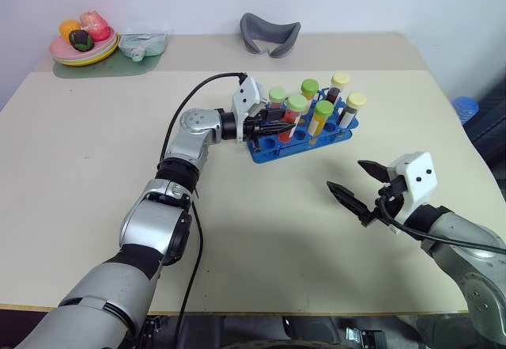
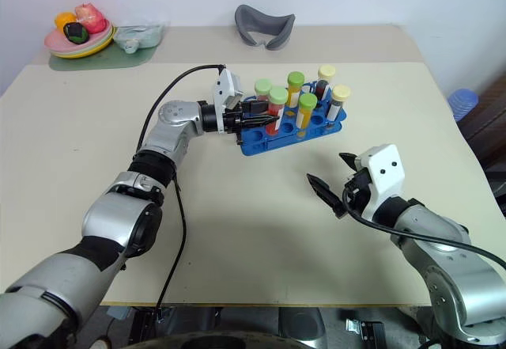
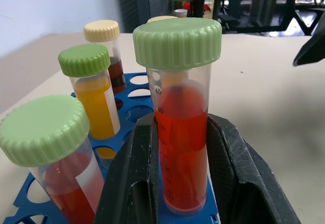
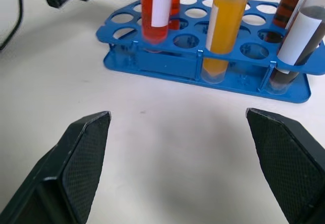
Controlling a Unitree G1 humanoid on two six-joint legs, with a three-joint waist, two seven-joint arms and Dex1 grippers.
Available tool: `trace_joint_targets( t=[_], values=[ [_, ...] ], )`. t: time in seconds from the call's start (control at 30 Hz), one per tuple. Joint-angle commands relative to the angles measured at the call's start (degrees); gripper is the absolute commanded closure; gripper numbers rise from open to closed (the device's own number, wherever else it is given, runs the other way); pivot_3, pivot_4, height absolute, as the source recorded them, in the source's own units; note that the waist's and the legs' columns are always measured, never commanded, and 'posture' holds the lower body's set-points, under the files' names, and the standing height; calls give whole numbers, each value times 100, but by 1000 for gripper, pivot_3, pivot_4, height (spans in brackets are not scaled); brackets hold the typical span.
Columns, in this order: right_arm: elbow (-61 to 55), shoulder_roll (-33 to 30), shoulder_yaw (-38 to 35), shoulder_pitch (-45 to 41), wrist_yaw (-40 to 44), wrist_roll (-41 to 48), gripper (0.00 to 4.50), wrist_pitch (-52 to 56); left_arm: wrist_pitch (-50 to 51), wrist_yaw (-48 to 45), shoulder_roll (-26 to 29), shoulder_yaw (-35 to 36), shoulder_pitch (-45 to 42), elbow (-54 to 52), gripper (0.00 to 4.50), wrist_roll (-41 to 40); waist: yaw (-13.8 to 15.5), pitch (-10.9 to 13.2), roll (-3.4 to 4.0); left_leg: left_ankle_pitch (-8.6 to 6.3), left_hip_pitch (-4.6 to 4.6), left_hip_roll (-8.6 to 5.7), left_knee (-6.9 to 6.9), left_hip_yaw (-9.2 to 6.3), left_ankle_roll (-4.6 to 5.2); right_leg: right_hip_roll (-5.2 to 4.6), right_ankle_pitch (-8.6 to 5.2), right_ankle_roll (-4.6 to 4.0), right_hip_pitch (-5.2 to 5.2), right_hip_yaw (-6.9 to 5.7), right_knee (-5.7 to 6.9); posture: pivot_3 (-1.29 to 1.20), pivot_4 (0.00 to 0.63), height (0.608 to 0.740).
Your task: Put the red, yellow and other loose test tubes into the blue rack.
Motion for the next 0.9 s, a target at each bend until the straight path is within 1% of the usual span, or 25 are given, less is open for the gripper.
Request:
trace_joint_targets(
  t=[0.03, 0.27, 0.47, 0.53, 0.6, 0.63, 0.73, 0.77, 0.8, 0.9],
  values=[
    [-221, -105, -254, 136, 143, 57, 103, -237, -119, 14, -15, 35, -26, -114, 3746, -12, -1, 0, 0, 0, 0, 0, 0, 0, 0, 0, 0, 0, 0, 0, 0, 0, 150, 740],
    [-156, -115, -286, 241, 244, 50, 103, -380, 136, 36, -67, 152, -18, -184, 3746, -173, 3, 0, 0, 0, 0, 0, 0, 0, 0, 0, 0, 0, 0, 0, 0, 0, 150, 740],
    [-12, -103, -245, 259, 322, -22, 103, -531, 86, 57, -50, 157, -14, -220, 3746, -163, 2, 0, 0, 0, 0, 0, 0, 0, 0, 0, 0, 0, 1, 0, 0, 0, 150, 740],
    [22, -93, -221, 266, 335, -52, 103, -578, 260, -75, -49, 185, -16, -232, 3746, -251, 2, 0, 0, 0, 0, 0, 1, 0, 0, 0, 0, 0, 1, 0, 0, 0, 150, 740],
    [41, -88, -205, 277, 338, -70, 103, -619, 473, -182, -54, 219, -4, -296, 2704, -345, 1, 0, 0, 0, 0, 0, 0, 0, 0, 0, 0, 0, 1, 0, 0, 0, 150, 740],
    [46, -87, -200, 282, 340, -77, 103, -635, 447, -137, -55, 223, 3, -317, 2274, -332, 2, 0, 0, 0, 0, 0, 0, 0, 0, 0, 0, 0, 1, 0, 0, 0, 150, 740],
    [43, -76, -198, 316, 344, -90, 103, -668, 313, 86, -75, 232, 10, -321, 782, -265, 2, 0, 0, 0, 1, 0, 1, 0, 0, 0, 0, 0, 2, 0, 0, 0, 150, 740],
    [35, -84, -199, 324, 343, -99, 103, -667, 295, 103, -72, 216, 13, -325, 222, -242, 2, 0, 0, 0, 1, 0, 0, 0, 0, 0, 0, 0, 2, 0, 0, 0, 150, 740],
    [20, -92, -202, 328, 343, -99, 103, -658, 296, 93, -63, 197, 19, -336, 49, -229, 1, 0, 0, 0, 2, 0, 0, 0, 0, 0, 0, 0, 2, 0, 0, 0, 150, 740],
    [-32, -121, -226, 299, 316, -55, 103, -595, 327, 66, -28, 217, 48, -456, 49, -284, -2, 0, 0, 0, 2, 0, 1, 0, 0, 0, 0, 0, 2, 0, 0, 0, 150, 740]
  ],
)
